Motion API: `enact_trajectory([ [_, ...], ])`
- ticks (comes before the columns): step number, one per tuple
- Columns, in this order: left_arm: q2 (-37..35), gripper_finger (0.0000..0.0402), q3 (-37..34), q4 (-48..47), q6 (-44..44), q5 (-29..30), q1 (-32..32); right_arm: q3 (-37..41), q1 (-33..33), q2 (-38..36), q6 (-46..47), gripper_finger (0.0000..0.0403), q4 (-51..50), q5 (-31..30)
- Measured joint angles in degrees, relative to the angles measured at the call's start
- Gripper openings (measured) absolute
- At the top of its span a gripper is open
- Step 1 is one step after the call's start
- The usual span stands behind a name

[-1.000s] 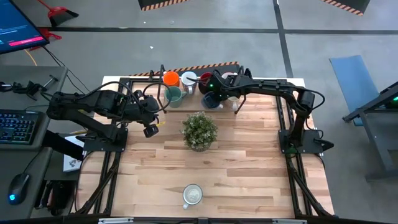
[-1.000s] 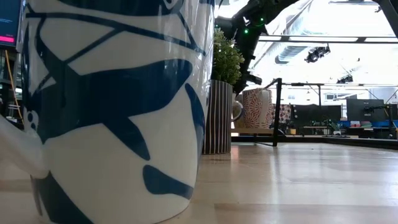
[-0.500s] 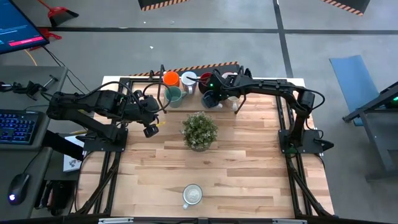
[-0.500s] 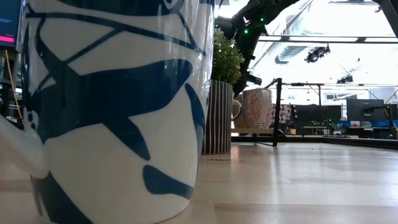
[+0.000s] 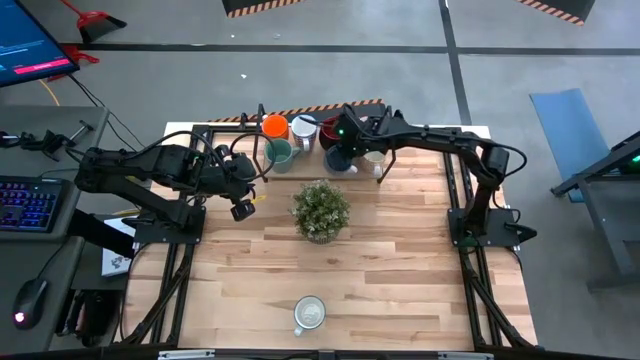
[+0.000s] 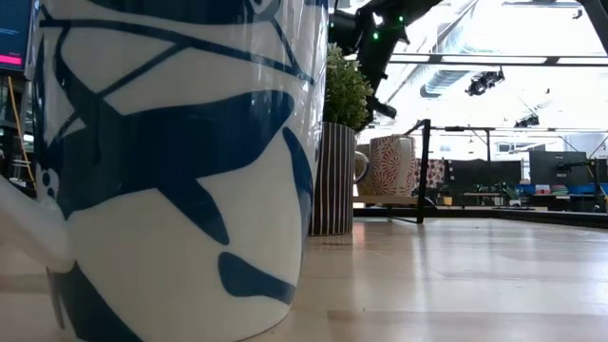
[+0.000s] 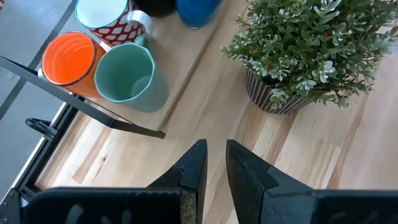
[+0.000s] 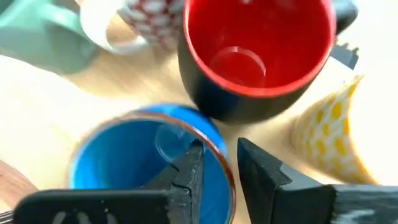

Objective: Place coffee mugs
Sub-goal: Put the blue mug on the shelf, then adjust the mugs on the shelf

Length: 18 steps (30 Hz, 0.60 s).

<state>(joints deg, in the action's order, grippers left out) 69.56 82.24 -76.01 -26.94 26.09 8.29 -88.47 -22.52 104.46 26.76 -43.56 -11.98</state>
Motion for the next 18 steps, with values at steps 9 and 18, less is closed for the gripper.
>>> enact_trajectory([
  [9, 0.00, 0.0049, 0.00, 0.00, -0.04, -0.11, 0.00, -4.82, 0.00, -0.06, -2.21, 0.0076, -2.85, -1.11],
  [18, 0.00, 0.0049, 0.00, 0.00, 0.00, -0.22, 0.00, -4.90, 0.04, -0.06, -2.21, 0.0076, -4.00, -1.05],
])
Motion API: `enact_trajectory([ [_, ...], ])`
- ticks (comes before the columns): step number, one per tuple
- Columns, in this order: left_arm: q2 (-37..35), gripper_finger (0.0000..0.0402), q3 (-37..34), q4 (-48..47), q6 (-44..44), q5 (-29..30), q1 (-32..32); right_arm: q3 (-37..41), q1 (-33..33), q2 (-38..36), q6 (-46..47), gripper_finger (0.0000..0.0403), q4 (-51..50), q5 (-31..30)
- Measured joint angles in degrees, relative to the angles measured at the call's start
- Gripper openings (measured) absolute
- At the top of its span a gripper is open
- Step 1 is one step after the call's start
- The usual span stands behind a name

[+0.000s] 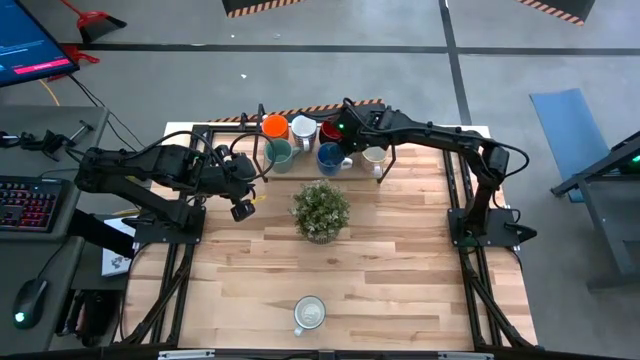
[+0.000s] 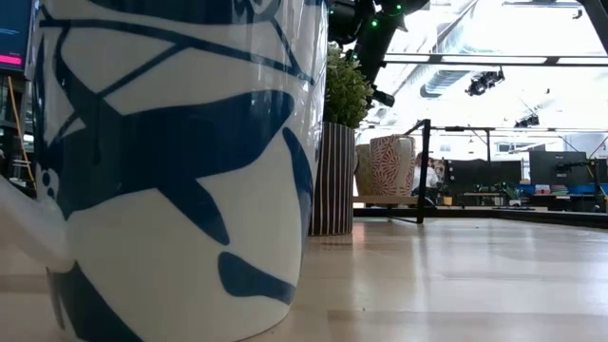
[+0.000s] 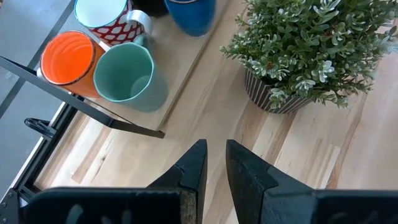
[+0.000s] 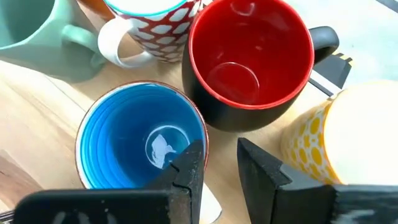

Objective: Place coffee mugs
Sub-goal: Adjust the mugs on the shelf

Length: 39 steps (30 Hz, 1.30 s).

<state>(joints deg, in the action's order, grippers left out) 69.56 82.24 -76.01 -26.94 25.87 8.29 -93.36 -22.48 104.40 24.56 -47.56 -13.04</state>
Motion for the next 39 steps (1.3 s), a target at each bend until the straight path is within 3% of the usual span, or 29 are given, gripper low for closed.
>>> enact_trajectory([
  [8, 0.00, 0.0049, 0.00, 0.00, 0.00, 0.00, 0.00, -0.02, 0.58, 0.00, 3.91, 0.0076, -5.21, -0.94],
  [24, 0.01, 0.0049, 0.00, -0.02, 0.03, 0.00, 0.00, -0.11, 4.17, -1.59, 5.73, 0.0075, -12.67, -14.28],
  [30, 0.02, 0.0049, 0.00, 0.00, 0.04, 0.17, -0.02, -0.11, 3.23, -3.41, 8.50, 0.0075, -19.87, -13.07],
  [39, 0.02, 0.0049, 0.00, -0.01, 0.00, 0.39, -0.01, 0.93, 2.26, -3.35, 8.57, 0.0075, -21.08, -10.95],
])
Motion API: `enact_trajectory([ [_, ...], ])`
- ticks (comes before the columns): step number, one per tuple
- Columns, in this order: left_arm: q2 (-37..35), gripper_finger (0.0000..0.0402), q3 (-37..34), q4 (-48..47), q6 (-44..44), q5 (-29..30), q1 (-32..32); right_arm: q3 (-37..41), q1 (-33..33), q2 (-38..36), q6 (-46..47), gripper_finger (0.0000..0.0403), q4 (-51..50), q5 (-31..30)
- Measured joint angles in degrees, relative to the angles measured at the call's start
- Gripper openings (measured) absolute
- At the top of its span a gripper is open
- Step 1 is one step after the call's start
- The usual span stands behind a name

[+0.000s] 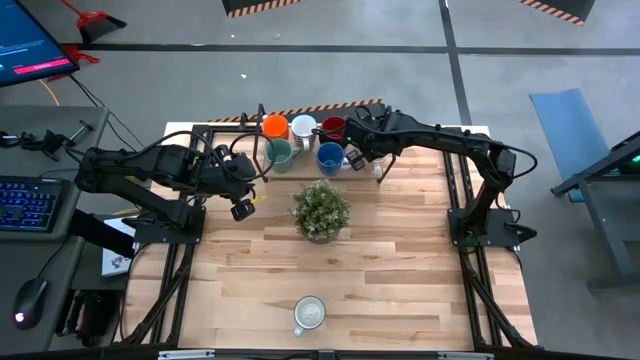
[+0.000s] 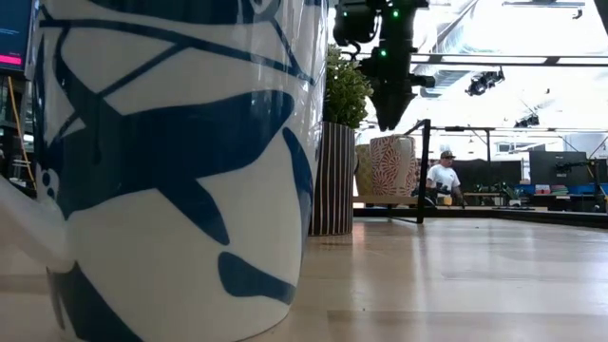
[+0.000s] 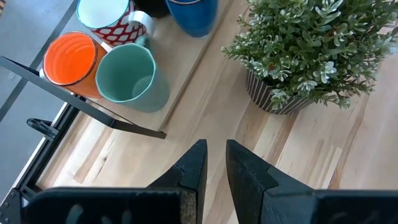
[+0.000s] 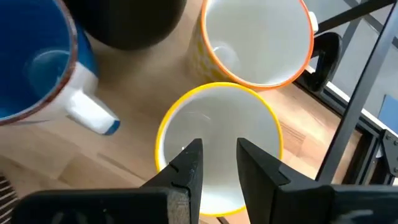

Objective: Place coffee mugs
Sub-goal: Adjust the mugs on the shelf

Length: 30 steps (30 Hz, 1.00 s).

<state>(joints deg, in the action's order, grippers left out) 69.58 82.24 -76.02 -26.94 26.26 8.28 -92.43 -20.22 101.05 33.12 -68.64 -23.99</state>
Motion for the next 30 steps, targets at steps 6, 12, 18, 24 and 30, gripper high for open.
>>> enact_trajectory([
  [6, 0.00, 0.0049, 0.00, 0.01, 0.02, -0.04, 0.01, 1.47, -0.76, 0.00, -0.27, 0.0075, 0.64, 0.37],
  [12, 0.00, 0.0049, 0.00, -0.01, 0.02, -0.07, -0.01, 3.38, -0.79, 0.05, -0.46, 0.0075, 1.20, 0.54],
  [18, 0.00, 0.0049, 0.00, 0.01, 0.00, -0.11, 0.01, 3.40, -0.79, 0.07, -0.60, 0.0075, 3.20, 0.78],
  [24, 0.00, 0.0049, 0.00, 0.01, -0.02, -0.17, 0.00, 3.40, -0.81, 0.31, -1.64, 0.0075, 3.80, 3.31],
  [30, 0.00, 0.0049, 0.00, 0.01, 0.00, -0.17, -0.01, 3.40, -0.79, 0.33, -2.10, 0.0075, 4.23, 5.68],
])
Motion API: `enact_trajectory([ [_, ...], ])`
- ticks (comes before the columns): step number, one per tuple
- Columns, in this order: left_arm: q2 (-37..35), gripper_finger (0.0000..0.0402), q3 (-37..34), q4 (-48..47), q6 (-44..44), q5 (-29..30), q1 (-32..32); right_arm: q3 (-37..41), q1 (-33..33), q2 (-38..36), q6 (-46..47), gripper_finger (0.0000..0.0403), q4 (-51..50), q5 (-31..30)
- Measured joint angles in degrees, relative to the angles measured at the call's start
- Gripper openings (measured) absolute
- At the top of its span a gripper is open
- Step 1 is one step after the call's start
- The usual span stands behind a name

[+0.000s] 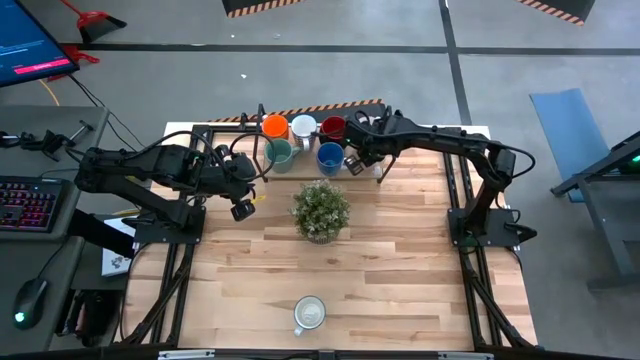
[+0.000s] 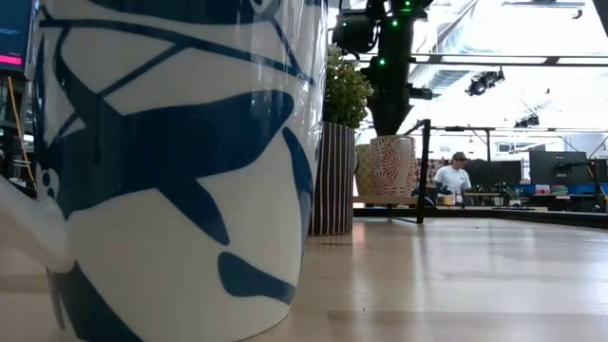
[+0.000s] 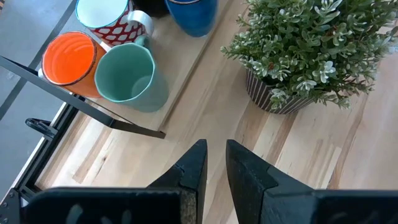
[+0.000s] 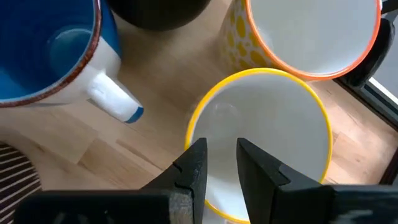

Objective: Place coffee mugs
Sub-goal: Adjust the mugs on the shelf

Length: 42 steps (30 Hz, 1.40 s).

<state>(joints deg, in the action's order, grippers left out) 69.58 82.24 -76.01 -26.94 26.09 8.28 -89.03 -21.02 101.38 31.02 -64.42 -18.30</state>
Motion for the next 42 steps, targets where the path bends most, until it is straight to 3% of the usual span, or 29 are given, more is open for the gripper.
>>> enact_trajectory([
  [26, 0.00, 0.0049, 0.00, 0.02, -0.02, 0.02, 0.00, 0.00, 0.02, 0.00, -2.88, 0.0075, 3.09, 3.98],
  [35, 0.00, 0.0049, 0.00, 0.00, -0.04, 0.02, 0.00, -0.09, 0.07, 0.00, 0.25, 0.0075, 2.73, -0.22],
  [42, 0.00, 0.0049, 0.00, 0.02, -0.02, 0.04, 0.00, -2.82, 1.18, -1.06, -0.02, 0.0075, 1.98, 2.29],
])
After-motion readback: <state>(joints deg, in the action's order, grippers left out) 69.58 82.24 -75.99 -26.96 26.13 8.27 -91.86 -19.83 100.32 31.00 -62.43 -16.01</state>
